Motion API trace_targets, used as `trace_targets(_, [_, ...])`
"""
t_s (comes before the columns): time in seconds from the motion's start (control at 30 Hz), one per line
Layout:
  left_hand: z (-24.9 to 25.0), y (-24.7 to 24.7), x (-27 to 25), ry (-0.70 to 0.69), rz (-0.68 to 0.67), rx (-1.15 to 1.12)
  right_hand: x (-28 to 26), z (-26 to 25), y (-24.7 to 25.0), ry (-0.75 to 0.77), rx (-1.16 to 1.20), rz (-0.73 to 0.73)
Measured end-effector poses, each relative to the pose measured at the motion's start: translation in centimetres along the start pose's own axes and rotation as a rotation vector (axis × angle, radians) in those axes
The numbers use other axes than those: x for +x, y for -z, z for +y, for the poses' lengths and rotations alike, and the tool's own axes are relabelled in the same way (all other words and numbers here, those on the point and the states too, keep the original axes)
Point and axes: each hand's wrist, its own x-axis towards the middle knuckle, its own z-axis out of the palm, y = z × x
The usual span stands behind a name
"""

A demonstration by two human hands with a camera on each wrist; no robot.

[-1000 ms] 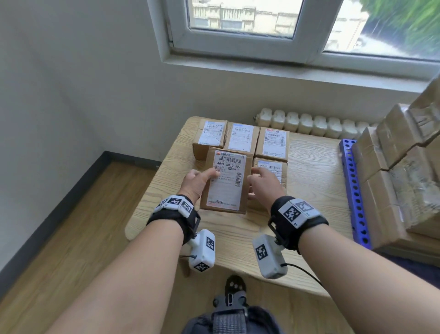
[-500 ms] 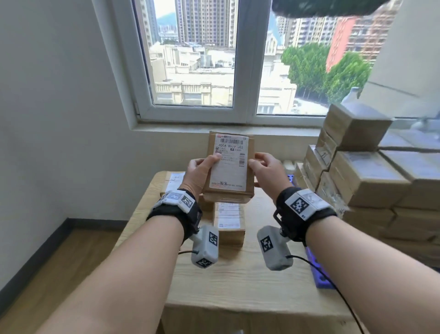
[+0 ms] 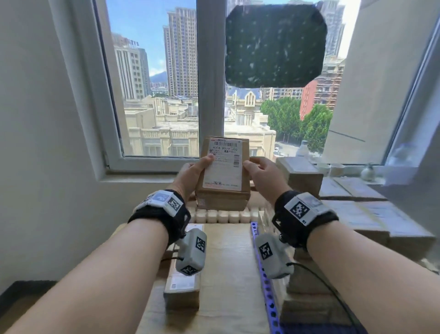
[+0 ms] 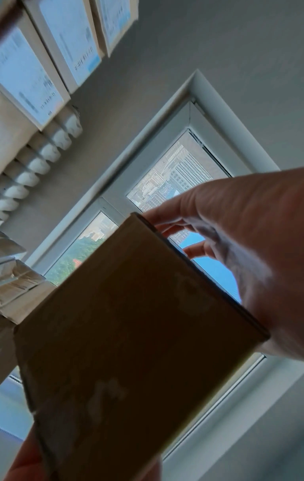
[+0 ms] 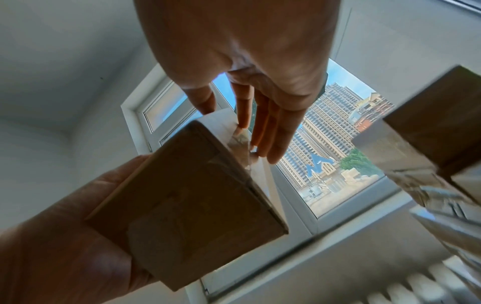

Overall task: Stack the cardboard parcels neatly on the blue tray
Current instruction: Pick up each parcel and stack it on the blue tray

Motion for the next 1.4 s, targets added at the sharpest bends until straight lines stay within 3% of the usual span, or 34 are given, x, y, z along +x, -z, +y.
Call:
trace_targets(0.33, [5.8,-11.7,3.6,-0.112,0.087,-0.016,5.0,-0.4,12.7,0.133,-0.034,-0.040])
trace_targets(0.5, [7.3,-20.4,5.4,-0.118,0.064,0.035,7.4,1.4,19.3,0.098,0.076,-0.106])
trace_targets(0.8, [8.3,-31.4,9.4,-0.009,0.010,0.193,11.5,5.0,28.5,-0.025,0.153,-0.030])
trace_targets(1.0, [6.8,-34.1,12.6,0.071,-0.042,0.319,14.3,8.5,30.6,-0.125,0.151,0.009])
trace_targets(1.13, [4.8,-34.9,14.8,0.028,-0.060,0.418,16.0,11.4,30.5,-0.209,0.122,0.065])
trace_targets(1.4, [1.6,-35.0,18.0,-0.078,-0.063,0.829,19.1,16.8,29.2,-0.372,0.059,0.052])
